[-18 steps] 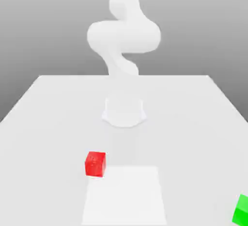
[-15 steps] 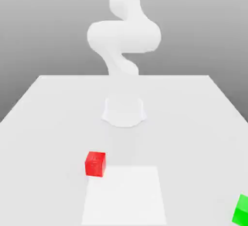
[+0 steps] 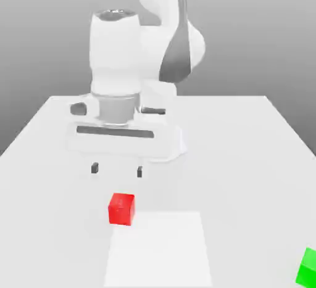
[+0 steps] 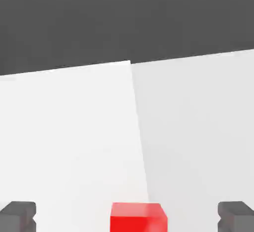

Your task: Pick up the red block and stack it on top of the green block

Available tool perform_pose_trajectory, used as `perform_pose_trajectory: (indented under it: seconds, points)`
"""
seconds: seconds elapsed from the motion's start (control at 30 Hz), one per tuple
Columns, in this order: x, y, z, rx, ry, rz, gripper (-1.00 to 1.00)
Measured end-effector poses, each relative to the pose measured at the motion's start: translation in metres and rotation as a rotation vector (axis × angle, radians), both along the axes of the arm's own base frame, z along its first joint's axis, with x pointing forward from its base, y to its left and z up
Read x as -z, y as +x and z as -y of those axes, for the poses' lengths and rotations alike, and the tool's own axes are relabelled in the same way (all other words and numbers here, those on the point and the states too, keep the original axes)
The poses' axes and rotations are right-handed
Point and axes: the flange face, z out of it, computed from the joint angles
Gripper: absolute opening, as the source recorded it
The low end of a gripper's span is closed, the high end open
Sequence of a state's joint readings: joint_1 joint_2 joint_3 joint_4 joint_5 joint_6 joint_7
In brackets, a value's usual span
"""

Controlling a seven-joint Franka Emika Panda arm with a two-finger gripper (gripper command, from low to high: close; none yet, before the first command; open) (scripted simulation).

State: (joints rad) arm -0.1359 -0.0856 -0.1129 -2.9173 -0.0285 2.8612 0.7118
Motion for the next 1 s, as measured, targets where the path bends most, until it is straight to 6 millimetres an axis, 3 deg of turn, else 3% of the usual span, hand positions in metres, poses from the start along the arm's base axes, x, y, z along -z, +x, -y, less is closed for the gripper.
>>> perform_pose_trajectory:
  seconds: [0.17,0.2,0.43,0.7,0.77,1.0]
  points:
    - [0.055,-0.01,0.001,0.006,0.005,-0.027,0.0]
    - [0.062,-0.011,0.001,0.006,0.005,-0.028,-1.0]
    - [0.064,-0.011,0.001,0.005,0.005,-0.029,-1.0]
    - [0.006,-0.01,0.0,0.003,0.006,-0.029,-1.0]
    - [-0.001,0.01,-0.016,-0.039,0.003,-0.033,-1.0]
    - [-0.012,0.09,-0.128,-0.255,-0.006,-0.045,-1.0]
